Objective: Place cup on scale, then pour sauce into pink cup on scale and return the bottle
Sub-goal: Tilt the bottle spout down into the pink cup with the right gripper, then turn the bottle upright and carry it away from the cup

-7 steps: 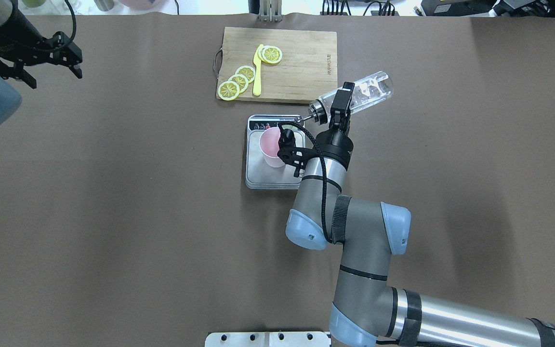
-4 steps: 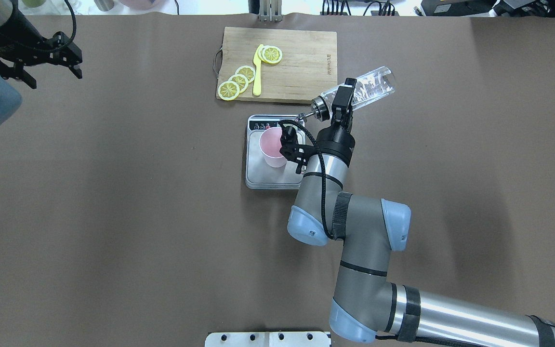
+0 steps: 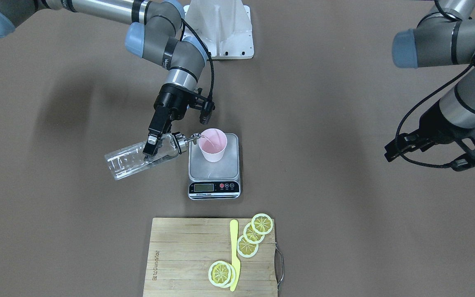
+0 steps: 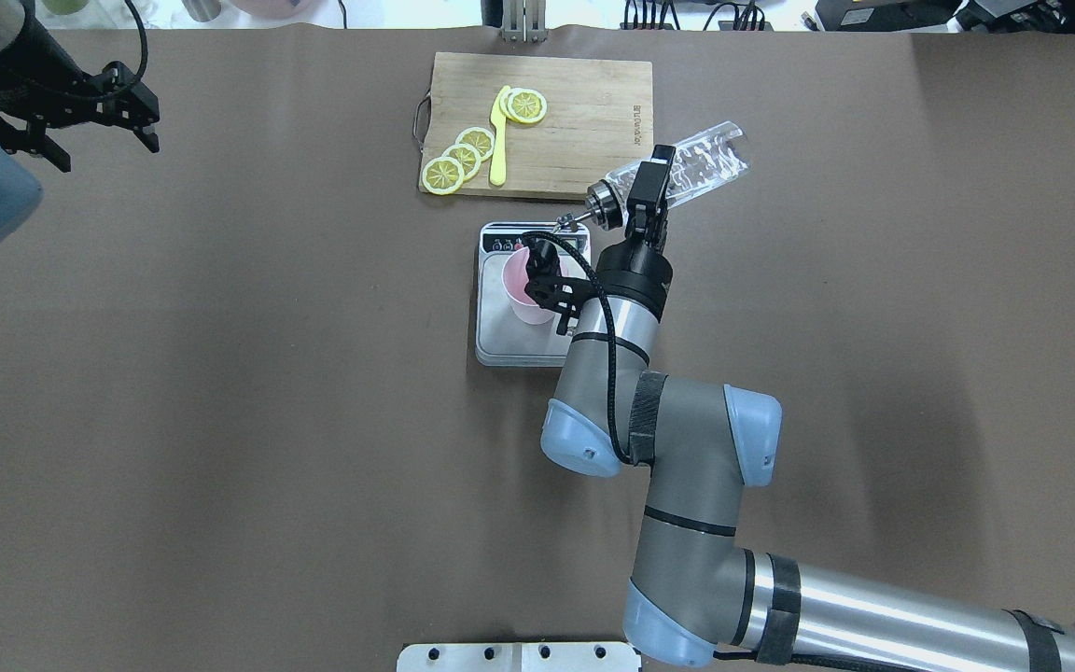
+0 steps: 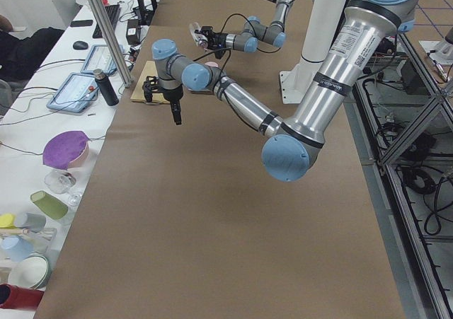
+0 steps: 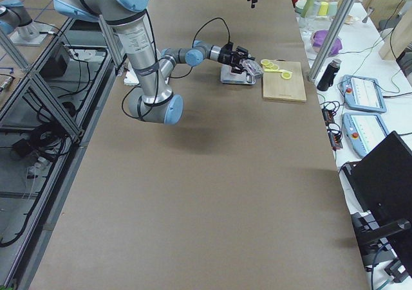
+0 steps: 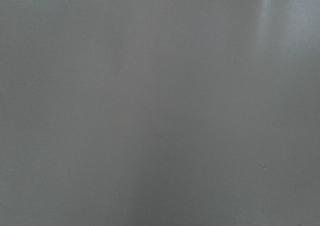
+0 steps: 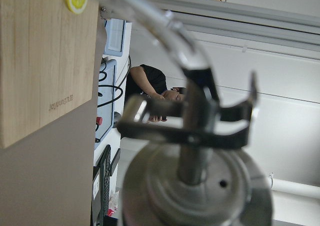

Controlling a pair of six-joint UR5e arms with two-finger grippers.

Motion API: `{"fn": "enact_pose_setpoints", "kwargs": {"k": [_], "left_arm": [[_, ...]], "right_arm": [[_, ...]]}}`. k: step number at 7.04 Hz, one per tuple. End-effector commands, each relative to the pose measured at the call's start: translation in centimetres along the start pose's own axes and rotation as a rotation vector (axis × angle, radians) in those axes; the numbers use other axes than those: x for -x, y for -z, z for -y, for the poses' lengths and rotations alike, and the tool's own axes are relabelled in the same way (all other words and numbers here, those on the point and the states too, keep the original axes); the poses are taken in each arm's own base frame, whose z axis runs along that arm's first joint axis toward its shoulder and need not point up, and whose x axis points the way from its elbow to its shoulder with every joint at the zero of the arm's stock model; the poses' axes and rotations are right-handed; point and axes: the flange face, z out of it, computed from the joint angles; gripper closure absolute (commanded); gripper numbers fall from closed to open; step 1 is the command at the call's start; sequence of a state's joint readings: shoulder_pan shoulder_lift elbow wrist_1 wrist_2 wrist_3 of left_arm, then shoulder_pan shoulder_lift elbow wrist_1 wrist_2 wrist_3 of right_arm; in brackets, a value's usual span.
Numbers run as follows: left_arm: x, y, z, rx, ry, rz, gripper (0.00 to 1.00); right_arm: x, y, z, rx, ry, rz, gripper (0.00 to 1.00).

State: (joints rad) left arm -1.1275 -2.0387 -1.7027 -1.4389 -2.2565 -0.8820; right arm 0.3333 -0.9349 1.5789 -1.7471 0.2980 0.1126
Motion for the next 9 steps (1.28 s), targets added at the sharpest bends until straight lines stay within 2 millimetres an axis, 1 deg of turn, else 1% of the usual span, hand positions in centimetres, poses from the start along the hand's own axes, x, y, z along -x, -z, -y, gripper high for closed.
{"fn": "enact_pose_setpoints", "kwargs": {"k": [1,2,3,4,5,6,7,8,9], "left_arm": [[0.0,0.1,0.1,-0.002,0.0,-0.001,0.01],[0.1,0.3,0.2,-0.004,0.002,-0.002,0.01],[0.1,0.3,0.2,-0.005,0.003,-0.002,0.01],[0.1,0.3,0.2,-0.005,0.003,-0.002,0.01],[0.1,0.3,0.2,-0.005,0.003,-0.002,0.01],[0.1,0.3,0.2,-0.005,0.006,-0.002,0.01],[0.1,0.4,0.2,-0.007,0.005,-0.002,0.01],[-0.4,0.7,0.2,-0.01,0.002,-0.005,0.01],[-0.6,1.0,0.1,-0.013,-0.002,-0.009,0.01]], "right_arm": [[1.0,0.3,-1.0,-0.05,-0.161,0.04,1.0],[2.0,0.0,-2.3,-0.068,-0.251,0.092,1.0],[2.1,0.0,-2.6,-0.082,-0.31,0.131,1.0],[1.3,-0.4,-2.3,-0.08,-0.415,0.194,1.0],[-2.5,-2.7,-2.9,-0.054,-0.579,0.315,1.0],[-5.0,-5.0,-4.4,-0.015,-0.726,0.42,1.0],[-6.0,-7.4,-7.3,0.053,-0.876,0.518,1.0],[-5.3,-8.4,-10.5,0.109,-0.937,0.557,1.0],[-4.2,-8.6,-12.0,0.169,-1.05,0.58,1.0]]}}
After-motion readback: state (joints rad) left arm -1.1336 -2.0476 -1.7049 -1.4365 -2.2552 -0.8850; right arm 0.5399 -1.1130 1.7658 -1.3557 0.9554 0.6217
